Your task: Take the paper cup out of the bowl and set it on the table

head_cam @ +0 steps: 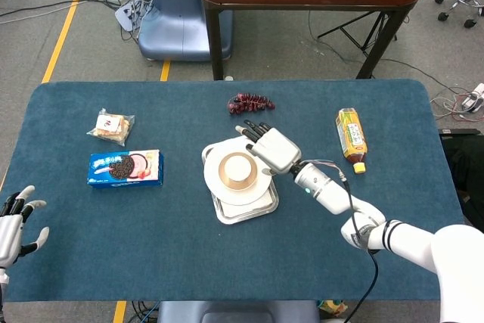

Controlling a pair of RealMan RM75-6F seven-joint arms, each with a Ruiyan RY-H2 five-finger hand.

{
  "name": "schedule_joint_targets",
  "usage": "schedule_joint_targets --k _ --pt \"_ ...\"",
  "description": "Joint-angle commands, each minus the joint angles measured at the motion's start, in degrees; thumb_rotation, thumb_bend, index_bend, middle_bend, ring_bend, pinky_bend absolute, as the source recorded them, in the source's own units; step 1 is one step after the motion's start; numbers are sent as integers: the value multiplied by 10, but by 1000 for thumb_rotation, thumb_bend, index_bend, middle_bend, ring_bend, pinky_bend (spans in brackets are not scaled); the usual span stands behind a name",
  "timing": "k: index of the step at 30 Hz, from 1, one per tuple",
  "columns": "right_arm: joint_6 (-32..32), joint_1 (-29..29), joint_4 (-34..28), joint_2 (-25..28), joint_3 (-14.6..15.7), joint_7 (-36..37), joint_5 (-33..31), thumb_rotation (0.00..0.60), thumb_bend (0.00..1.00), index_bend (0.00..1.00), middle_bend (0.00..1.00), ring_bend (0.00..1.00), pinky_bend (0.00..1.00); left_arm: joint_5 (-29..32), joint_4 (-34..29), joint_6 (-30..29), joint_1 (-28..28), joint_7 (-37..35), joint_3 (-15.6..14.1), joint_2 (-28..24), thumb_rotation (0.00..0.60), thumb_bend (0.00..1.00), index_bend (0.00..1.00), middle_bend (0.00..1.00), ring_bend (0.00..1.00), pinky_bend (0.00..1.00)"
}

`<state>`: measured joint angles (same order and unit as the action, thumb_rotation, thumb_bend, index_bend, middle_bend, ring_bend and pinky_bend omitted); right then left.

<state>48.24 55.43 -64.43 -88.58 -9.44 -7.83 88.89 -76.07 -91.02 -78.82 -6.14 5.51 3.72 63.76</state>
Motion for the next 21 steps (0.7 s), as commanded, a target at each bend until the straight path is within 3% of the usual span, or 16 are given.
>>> schedule_joint_targets --k 1,21 --pt "-4 8 7 -6 5 -5 4 600 140 514 107 25 221 1 0 -1 0 -2 1 -1 600 322 295 105 79 326" --pt "-2 35 38 -46 20 -28 7 600 177 516 105 17 221 7 -2 -3 3 -10 4 -6 600 321 311 107 79 326"
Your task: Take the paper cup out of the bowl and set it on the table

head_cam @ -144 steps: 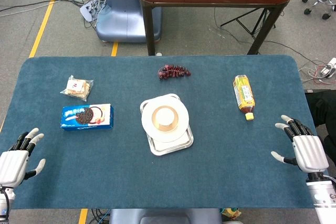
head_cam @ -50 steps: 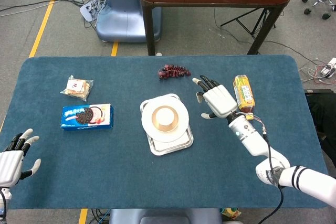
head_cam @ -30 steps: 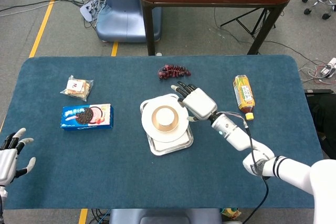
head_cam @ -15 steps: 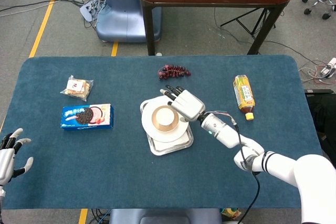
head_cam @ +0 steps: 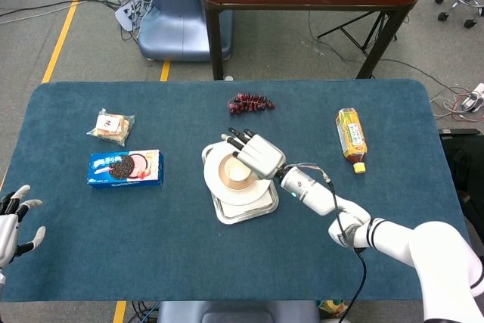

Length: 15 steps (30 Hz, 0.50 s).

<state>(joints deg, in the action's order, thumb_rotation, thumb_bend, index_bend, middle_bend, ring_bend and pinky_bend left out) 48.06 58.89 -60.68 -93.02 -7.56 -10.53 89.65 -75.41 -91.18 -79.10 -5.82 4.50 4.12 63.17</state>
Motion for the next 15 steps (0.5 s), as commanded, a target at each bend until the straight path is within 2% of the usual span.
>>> schedule_joint_targets --k 1,8,15 --pt "-1 1 1 -2 2 -1 -1 600 183 516 105 17 221 0 0 0 1 0 0 0 600 321 311 107 79 326" --pt "-4 6 6 -12 6 1 -4 600 227 531 105 16 221 0 -2 -3 2 -3 0 -2 600 321 311 107 79 326" --pt "-8 9 11 -21 11 1 -8 600 333 567 105 14 221 -2 -3 -6 4 -7 0 -5 600 322 311 107 79 326"
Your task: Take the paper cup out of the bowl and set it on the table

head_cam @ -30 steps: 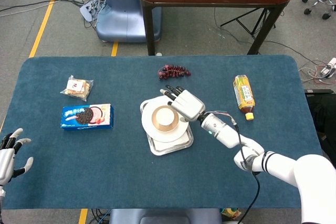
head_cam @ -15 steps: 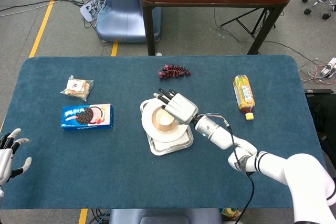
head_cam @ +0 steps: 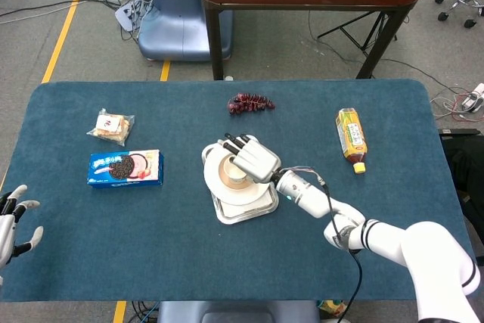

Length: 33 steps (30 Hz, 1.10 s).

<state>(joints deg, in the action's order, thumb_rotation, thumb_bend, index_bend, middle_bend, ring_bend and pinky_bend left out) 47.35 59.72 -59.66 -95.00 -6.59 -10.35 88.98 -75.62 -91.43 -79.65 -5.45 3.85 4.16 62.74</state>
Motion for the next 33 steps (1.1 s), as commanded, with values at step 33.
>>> schedule_joint_targets --k 33 --pt "-7 0 -42 8 -4 -36 -31 600 451 646 104 5 221 -11 -5 -15 7 -5 -1 -4 600 321 311 107 79 326"
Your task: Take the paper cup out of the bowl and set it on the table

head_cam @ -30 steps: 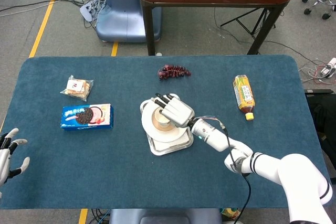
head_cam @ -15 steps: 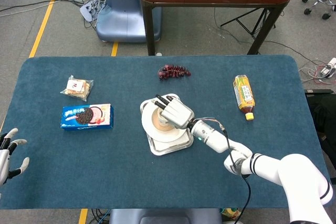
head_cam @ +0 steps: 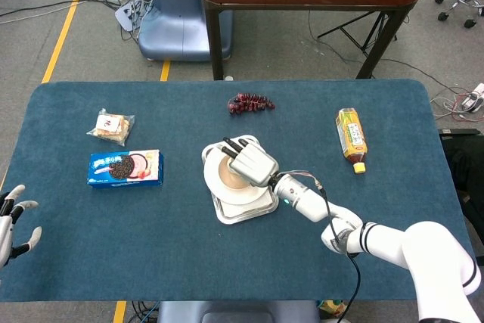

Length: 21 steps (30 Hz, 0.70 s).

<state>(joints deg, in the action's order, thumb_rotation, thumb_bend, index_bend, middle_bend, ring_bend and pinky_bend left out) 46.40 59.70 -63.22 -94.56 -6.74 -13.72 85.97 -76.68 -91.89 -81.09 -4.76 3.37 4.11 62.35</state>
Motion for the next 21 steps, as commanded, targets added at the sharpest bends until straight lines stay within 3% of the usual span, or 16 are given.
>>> schedule_joint_targets --k 1,8,21 --pt "4 0 -11 5 -3 -2 -2 600 451 647 104 5 221 -1 0 0 0 0 0 0 600 321 311 107 79 327" --pt "16 -4 -52 26 -11 -25 -7 600 451 657 104 5 221 -4 -2 -3 1 4 -1 1 600 321 311 106 79 326" --pt "34 -29 -189 112 -29 -65 -46 600 451 660 104 5 221 -12 -6 -13 4 7 -1 0 600 321 311 106 79 326"
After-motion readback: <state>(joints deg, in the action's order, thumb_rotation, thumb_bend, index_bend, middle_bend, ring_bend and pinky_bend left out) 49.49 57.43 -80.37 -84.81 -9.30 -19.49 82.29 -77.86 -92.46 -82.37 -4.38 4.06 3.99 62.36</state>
